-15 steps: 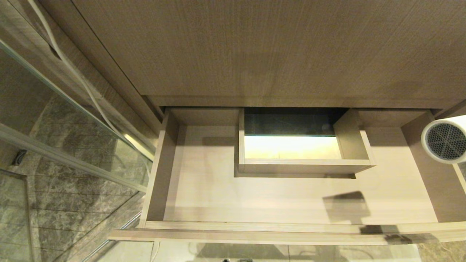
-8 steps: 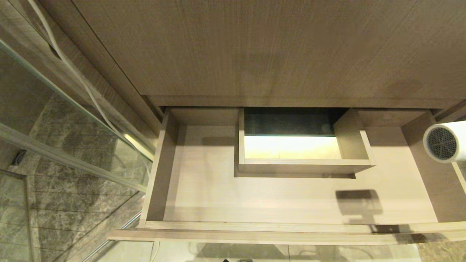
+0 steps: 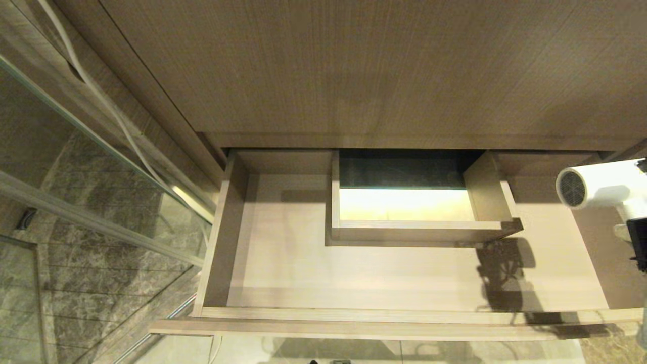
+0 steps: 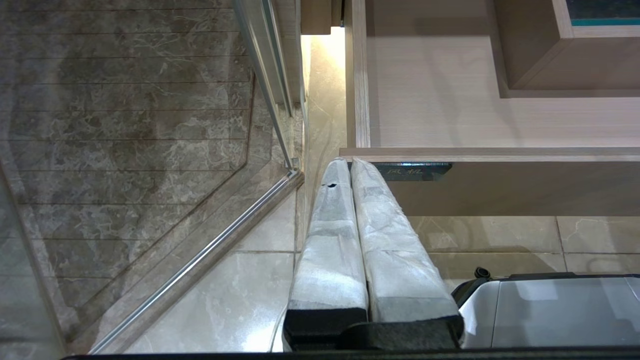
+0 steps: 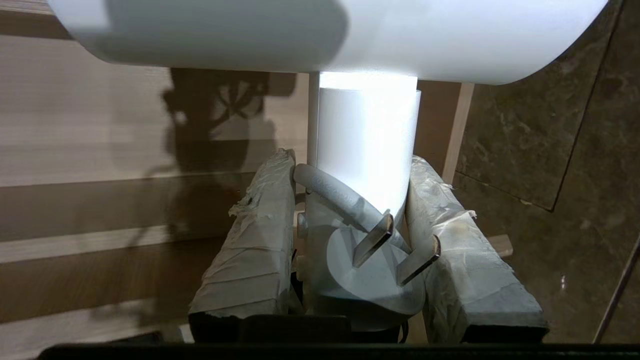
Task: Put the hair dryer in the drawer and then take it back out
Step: Put it into the drawer
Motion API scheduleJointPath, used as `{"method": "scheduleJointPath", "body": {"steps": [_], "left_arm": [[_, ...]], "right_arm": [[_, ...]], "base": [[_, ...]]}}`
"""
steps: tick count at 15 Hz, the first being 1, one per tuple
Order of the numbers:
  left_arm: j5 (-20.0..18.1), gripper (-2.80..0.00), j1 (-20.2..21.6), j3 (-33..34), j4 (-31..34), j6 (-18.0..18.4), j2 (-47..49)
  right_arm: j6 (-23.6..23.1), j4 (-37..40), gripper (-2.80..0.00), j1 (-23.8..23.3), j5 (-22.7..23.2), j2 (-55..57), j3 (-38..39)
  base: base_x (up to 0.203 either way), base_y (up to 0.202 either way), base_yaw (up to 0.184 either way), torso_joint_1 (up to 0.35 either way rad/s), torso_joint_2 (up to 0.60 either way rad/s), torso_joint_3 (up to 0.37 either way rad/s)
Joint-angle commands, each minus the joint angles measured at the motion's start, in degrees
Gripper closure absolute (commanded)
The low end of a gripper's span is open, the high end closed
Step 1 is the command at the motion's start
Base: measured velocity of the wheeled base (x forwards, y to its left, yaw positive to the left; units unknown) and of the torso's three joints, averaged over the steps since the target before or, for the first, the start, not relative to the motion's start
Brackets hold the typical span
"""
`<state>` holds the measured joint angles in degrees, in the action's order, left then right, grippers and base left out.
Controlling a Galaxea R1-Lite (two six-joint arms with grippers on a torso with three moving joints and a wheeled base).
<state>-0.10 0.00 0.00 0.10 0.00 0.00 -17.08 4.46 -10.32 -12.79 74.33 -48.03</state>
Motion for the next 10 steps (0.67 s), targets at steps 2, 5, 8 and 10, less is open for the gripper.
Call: {"method": "scheduleJointPath", "body": {"steps": [2,5,8,10], "left_arm": [[0.0,0.0,0.0,0.0,0.0,0.0,0.0],[0.0,0.0,0.0,0.0,0.0,0.0,0.0],[0.0,0.0,0.0,0.0,0.0,0.0,0.0],[0.0,0.0,0.0,0.0,0.0,0.0,0.0]], "right_arm": [[-0.2,-0.1,0.0,-1.4,0.1,9.4,-3.9],[-0.7,-0.3,0.0,-3.6,1.0,14.8,-6.9],[-0.8,-3.1,0.0,-4.4,1.2,21.3,-9.7],[-0.9,-4.0,0.0,-5.1,1.4,25.1,-12.4]], "base": [[0.0,0.0,0.0,0.0,0.0,0.0],[0.0,0.0,0.0,0.0,0.0,0.0],[0.0,0.0,0.0,0.0,0.0,0.0],[0.0,0.0,0.0,0.0,0.0,0.0]]}}
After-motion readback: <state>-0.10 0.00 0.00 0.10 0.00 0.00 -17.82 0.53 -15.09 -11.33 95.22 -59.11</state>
